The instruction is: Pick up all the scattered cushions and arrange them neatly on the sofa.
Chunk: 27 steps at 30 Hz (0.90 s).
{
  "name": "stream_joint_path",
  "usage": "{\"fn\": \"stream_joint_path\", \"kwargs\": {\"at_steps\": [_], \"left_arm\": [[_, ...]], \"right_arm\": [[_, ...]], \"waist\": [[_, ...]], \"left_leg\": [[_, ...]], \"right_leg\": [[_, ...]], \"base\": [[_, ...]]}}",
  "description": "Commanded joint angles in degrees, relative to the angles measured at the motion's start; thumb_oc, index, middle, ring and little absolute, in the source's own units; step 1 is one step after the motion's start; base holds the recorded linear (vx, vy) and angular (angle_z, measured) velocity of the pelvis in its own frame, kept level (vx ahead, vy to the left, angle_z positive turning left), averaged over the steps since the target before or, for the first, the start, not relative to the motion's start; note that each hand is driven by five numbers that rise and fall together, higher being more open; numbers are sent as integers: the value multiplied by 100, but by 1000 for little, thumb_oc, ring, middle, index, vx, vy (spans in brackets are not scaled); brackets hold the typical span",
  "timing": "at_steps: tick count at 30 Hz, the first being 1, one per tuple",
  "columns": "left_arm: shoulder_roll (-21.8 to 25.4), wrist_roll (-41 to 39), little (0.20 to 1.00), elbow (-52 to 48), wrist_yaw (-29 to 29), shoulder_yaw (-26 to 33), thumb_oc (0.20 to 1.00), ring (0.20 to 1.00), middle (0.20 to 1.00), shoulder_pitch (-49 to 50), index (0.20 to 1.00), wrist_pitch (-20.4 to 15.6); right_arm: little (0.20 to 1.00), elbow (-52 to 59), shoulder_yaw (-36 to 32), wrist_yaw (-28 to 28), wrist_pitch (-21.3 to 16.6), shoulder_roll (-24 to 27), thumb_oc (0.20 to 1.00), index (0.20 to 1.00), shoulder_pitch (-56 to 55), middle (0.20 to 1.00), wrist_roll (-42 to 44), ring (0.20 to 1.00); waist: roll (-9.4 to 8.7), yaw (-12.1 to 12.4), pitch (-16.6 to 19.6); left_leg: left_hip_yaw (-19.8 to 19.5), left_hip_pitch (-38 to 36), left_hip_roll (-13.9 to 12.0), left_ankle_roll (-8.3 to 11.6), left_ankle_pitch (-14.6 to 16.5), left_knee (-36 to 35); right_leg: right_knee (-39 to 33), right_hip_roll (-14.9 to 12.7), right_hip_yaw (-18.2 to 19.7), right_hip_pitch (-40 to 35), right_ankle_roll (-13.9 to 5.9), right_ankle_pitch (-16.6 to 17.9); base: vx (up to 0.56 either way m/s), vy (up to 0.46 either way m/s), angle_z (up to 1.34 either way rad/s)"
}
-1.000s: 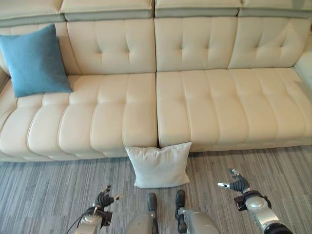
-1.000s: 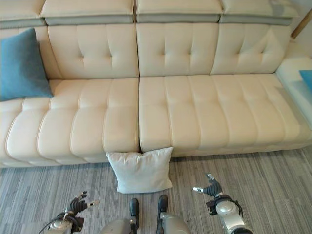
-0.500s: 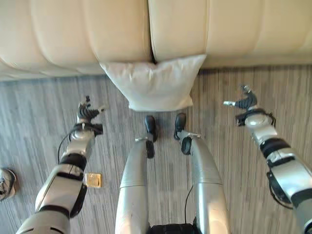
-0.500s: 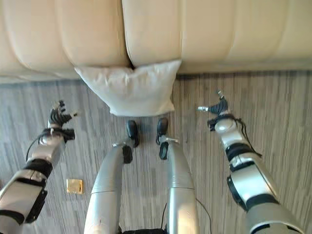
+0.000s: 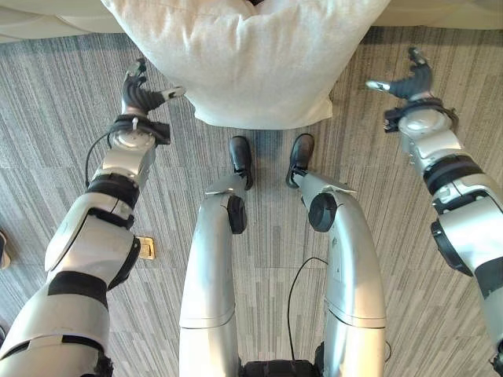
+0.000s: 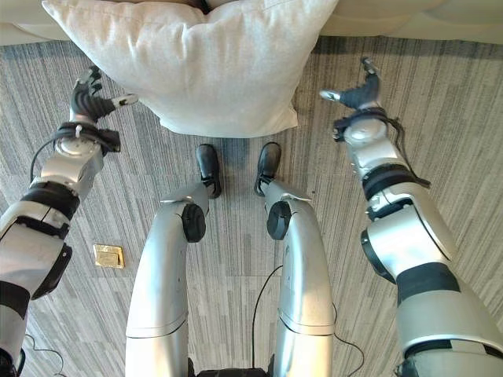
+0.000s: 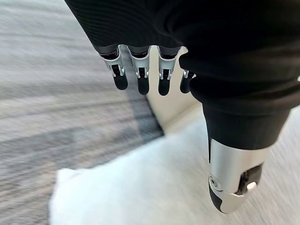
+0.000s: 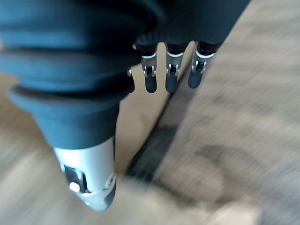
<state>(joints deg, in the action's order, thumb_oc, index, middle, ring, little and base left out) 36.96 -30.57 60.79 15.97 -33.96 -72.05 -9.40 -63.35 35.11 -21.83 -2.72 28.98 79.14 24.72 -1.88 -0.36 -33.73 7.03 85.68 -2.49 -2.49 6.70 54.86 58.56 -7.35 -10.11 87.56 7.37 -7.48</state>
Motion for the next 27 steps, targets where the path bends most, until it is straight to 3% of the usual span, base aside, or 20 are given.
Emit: {"fn": "stream_joint_path", "kwargs": {"at_steps": [1, 2, 3, 4, 8, 14, 21, 22, 23, 24, 27], "left_arm": [[-129, 230, 1000, -168, 163, 255, 1000, 1000, 1000, 158, 1000, -283], [-269, 158, 671, -476, 239, 249, 671, 671, 671, 81, 671, -382], [-309, 121, 332, -693, 285, 266, 332, 332, 332, 93, 332, -438], [-309, 126, 200, -709, 293, 268, 200, 200, 200, 107, 200, -432], [-365, 162, 200, -1773, 440, 362, 200, 200, 200, 427, 200, -671], [-499, 665, 200, -2684, 567, 605, 200, 200, 200, 1236, 200, -638], [-862, 1349, 200, -4607, 271, 1389, 200, 200, 200, 3691, 200, -497], [-945, 1367, 200, -4857, 156, 1528, 200, 200, 200, 4136, 200, -487], [-949, 1368, 200, -4871, 155, 1528, 200, 200, 200, 4166, 200, -479], [-985, 1464, 200, -5287, 10, 1787, 200, 200, 200, 4855, 200, -476], [-1048, 1457, 200, -5830, -277, 2187, 200, 200, 200, 5910, 200, -526]], "right_arm": [[1000, 89, 192, -186, -409, -145, 1000, 1000, -60, 1000, 123, 1000], [200, 381, 213, -212, -538, -336, 200, 200, 35, 200, 212, 200], [200, 568, 195, -219, -617, -372, 200, 200, 21, 200, 274, 200], [200, 579, 195, -223, -614, -370, 200, 200, 10, 200, 274, 200], [200, 1656, 83, -262, -934, -479, 200, 200, -298, 200, 277, 200], [200, 2742, -234, -213, -1024, -612, 200, 200, -1248, 200, -156, 200], [200, 4781, -1102, 522, -1022, -552, 200, 200, -4103, 200, -722, 200], [200, 5063, -1226, 696, -1036, -548, 200, 200, -4590, 200, -742, 200], [200, 5076, -1222, 697, -1027, -548, 200, 200, -4619, 200, -745, 200], [200, 5620, -1445, 1018, -1034, -484, 200, 200, -5402, 200, -780, 200], [200, 6347, -1777, 1447, -1067, -248, 200, 200, -6428, 200, -921, 200]], "waist": [[398, 32, 610], [418, 67, 685], [422, 78, 718], [425, 77, 722], [378, 55, 856], [258, -36, 950], [15, -163, 1083], [-41, -178, 1116], [-29, -166, 1114], [-120, -199, 1205], [-191, -205, 1468]], "left_leg": [[-99, -162, 113, 119, 615, 234], [-127, -173, 148, 118, 597, 205], [-136, -186, 173, 115, 586, 170], [-138, -189, 175, 115, 583, 165], [-161, -411, 249, 160, 488, -144], [-158, -1217, 228, 236, 339, -919], [-136, -3691, 237, 289, 268, -2344], [-87, -4076, 267, 260, 73, -2672], [-131, -4202, 265, 296, 230, -2678], [-83, -4866, 296, 268, 41, -3064], [-85, -5924, 370, 291, -14, -3684]], "right_leg": [[-168, 49, 529, -281, -838, -373], [-183, 57, 533, -285, -835, -372], [-216, 60, 531, -301, -833, -366], [-220, 59, 529, -305, -833, -364], [-499, 104, 496, -532, -885, -268], [-1245, 157, 453, -1344, -1007, -55], [-2608, 83, 382, -3636, -1242, 222], [-2931, 70, 336, -4009, -1236, 445], [-2893, 93, 370, -4110, -1288, 298], [-3342, 58, 314, -4790, -1309, 544], [-3912, 127, 311, -5850, -1402, 612]], "base": [[8, 11, 5], [8, 1, 5], [-1, -2, 5], [-7, 6, 6], [-14, 36, 8], [-45, 51, 1], [14, 88, -10], [77, 48, -6], [97, 37, -14], [210, 15, -20], [242, 25, -14]]}}
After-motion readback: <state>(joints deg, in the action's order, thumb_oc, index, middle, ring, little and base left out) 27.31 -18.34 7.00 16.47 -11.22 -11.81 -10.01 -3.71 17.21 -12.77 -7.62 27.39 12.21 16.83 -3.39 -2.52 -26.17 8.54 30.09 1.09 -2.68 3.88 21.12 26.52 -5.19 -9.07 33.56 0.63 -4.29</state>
